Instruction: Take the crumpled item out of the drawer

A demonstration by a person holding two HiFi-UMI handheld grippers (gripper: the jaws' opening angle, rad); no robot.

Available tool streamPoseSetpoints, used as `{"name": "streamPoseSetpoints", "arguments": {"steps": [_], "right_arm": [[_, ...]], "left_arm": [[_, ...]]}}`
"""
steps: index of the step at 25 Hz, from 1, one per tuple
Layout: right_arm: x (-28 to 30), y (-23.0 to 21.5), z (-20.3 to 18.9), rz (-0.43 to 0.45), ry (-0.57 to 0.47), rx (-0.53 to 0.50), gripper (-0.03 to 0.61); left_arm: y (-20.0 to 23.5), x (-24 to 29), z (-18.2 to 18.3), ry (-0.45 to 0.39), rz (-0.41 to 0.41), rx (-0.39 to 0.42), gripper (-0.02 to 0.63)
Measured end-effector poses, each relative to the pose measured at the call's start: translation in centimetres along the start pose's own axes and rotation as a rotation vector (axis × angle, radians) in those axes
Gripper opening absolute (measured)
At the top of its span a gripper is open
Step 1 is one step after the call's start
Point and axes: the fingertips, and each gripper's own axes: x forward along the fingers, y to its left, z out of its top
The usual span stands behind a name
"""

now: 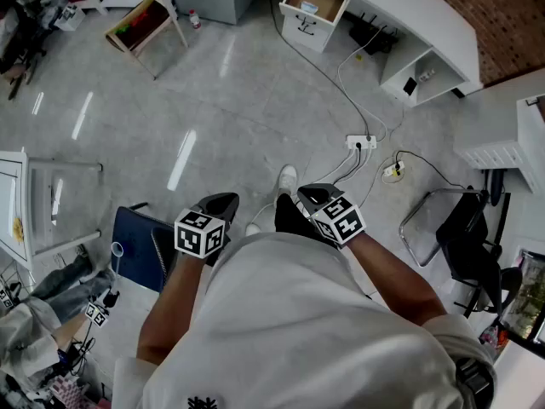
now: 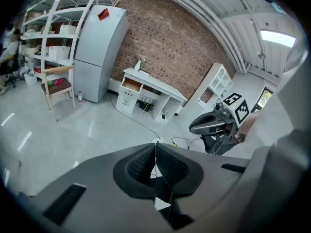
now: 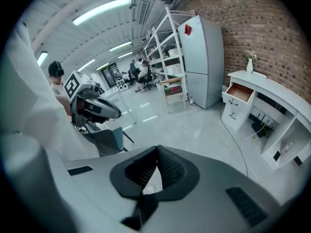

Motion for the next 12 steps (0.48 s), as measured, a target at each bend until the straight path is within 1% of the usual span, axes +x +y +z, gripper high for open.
{"name": "streamPoseSetpoints", "arguments": {"steps": [3, 7, 10, 12], "right_arm": [[-1.5, -5.1, 2.6, 0.006, -0.015, 0.016, 0.028], [-2.3, -12.7, 6.1, 0.020, -0.043, 0.024, 0.028], [-2.6, -18.4, 7.7, 0.024, -0.070, 0.057, 0.028], [-2.6, -21.8, 8.0, 0.024, -0.086, 0.089, 0.029]], "left_arm": [[-1.3, 2.7, 4.0, 0.018, -0.005, -0.007, 0.025], [-1.3, 8.6, 10.8, 0.076, 0.008, 0.072, 0.025], [-1.7, 12.6, 16.0, 0.083, 0.000, 0.097, 0.025], [-2.1, 15.1, 19.0, 0.093, -0.003, 0.115, 0.025]]}}
